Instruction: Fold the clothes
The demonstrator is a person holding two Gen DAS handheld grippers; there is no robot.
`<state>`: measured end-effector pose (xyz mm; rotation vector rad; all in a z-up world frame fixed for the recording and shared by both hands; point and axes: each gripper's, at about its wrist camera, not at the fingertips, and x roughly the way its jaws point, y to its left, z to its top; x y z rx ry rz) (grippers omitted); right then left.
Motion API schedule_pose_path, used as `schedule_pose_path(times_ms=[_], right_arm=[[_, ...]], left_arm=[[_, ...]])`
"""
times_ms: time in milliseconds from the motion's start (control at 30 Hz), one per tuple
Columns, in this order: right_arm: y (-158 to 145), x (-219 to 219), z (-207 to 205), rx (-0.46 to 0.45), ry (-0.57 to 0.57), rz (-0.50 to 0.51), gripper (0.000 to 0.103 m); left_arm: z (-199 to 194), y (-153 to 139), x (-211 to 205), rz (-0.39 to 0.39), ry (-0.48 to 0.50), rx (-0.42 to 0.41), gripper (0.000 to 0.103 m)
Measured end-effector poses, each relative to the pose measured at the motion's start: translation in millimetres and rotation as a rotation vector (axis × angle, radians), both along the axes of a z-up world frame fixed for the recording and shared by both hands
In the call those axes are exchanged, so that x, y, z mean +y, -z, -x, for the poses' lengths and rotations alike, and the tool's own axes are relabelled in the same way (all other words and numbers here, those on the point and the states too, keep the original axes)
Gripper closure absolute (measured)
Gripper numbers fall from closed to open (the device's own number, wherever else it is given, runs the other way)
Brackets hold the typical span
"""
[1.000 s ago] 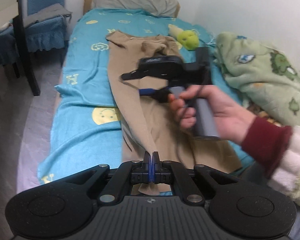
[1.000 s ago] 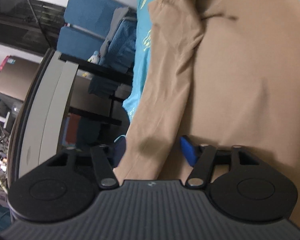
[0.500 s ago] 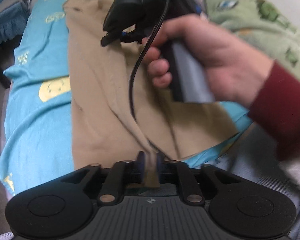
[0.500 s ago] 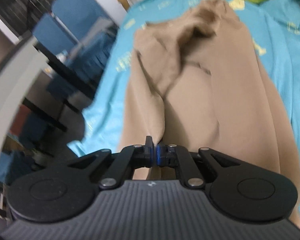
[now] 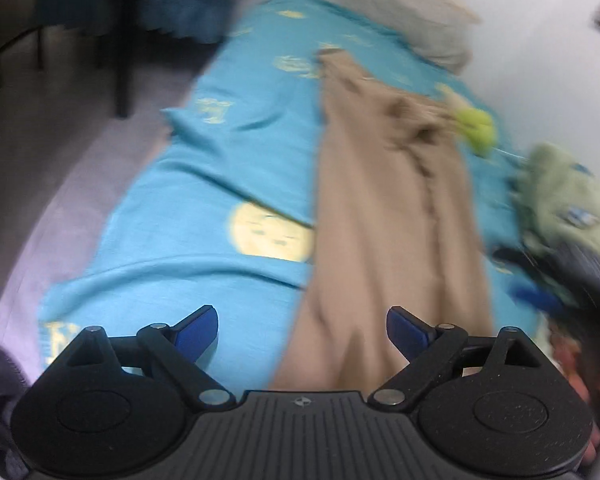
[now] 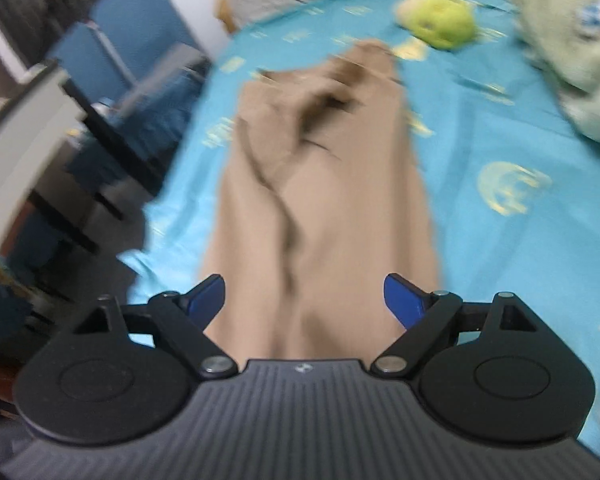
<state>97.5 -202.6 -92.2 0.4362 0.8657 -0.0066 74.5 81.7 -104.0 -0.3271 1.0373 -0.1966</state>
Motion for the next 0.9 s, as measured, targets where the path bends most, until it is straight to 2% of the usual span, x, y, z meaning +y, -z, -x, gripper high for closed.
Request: schedule_pose_path(times_ms=[67, 133, 233, 267, 333, 400, 433, 467, 500, 533, 567, 600, 633, 667, 733, 900], right_arm=[[5, -15, 16, 0.071, 0.058, 0.041, 0.015], [20, -29, 29, 0.144, 0.134, 0.028, 0.015], [48, -45, 34, 0.258, 0.206, -0.156, 0.015], [57, -50, 35, 0.295, 0.229, -0.216, 0.013], [58, -45, 35, 0.306, 0.206, -0.225, 0.013], [58, -33, 37, 0.333, 0.149, -0.228, 0.013], [59, -26, 38, 0.353, 0.113, -0.240, 0.013], [59, -19, 40, 0.373, 0.076, -0.250, 0.014], [58, -8, 45, 0.385, 0.044, -0.203, 0.014], [57, 3, 50, 0.398, 0.013, -0.156, 0.017], [56, 14, 55, 0.410, -0.019, -0.108, 0.029], [52, 28, 60, 0.413, -0.045, -0.019, 0.044], [50, 35, 63, 0.410, -0.061, 0.017, 0.057], [48, 42, 66, 0.408, -0.076, 0.052, 0.080], [42, 41, 67, 0.388, -0.070, 0.049, 0.086], [-6, 25, 90, 0.196, -0.045, 0.068, 0.089]], left_arm=[[-7, 13, 0, 0.048, 0.027, 0.077, 0.010], [-9, 22, -6, 0.071, 0.070, 0.139, 0.010], [-7, 33, -17, 0.085, 0.137, 0.213, 0.011], [-4, 32, -19, 0.068, 0.145, 0.215, 0.011], [2, 32, -22, 0.034, 0.162, 0.218, 0.014], [9, 32, -26, 0.001, 0.178, 0.221, 0.024], [12, 32, -28, -0.016, 0.186, 0.222, 0.037], [15, 32, -29, -0.033, 0.195, 0.224, 0.056], [18, 31, -31, -0.050, 0.203, 0.225, 0.069], [21, 31, -33, -0.067, 0.211, 0.227, 0.090], [24, 31, -34, -0.079, 0.216, 0.225, 0.096], [25, 29, -32, -0.068, 0.204, 0.212, 0.098], [26, 27, -30, -0.057, 0.193, 0.198, 0.099], [28, 24, -28, -0.043, 0.180, 0.181, 0.100], [36, 11, -20, 0.005, 0.145, 0.115, 0.100], [59, -44, 1, 0.122, 0.034, -0.074, 0.101]])
